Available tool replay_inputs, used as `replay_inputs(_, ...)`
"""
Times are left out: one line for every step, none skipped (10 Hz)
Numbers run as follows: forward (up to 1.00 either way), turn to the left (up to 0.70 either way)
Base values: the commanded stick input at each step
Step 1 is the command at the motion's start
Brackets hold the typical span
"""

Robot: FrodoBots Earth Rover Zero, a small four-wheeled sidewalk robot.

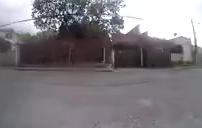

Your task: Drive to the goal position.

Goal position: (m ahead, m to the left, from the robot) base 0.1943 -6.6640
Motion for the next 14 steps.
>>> replay_inputs(0.0,-1.0)
replay_inputs(0.0,-1.0)
replay_inputs(0.0,-1.0)
replay_inputs(0.0,-1.0)
replay_inputs(0.0,-0.18)
replay_inputs(0.0,0.0)
replay_inputs(0.28,0.0)
replay_inputs(0.47,0.0)
replay_inputs(0.6,0.0)
replay_inputs(0.83,0.0)
replay_inputs(0.99,0.0)
replay_inputs(1.0,0.0)
replay_inputs(1.0,0.0)
replay_inputs(1.0,0.0)
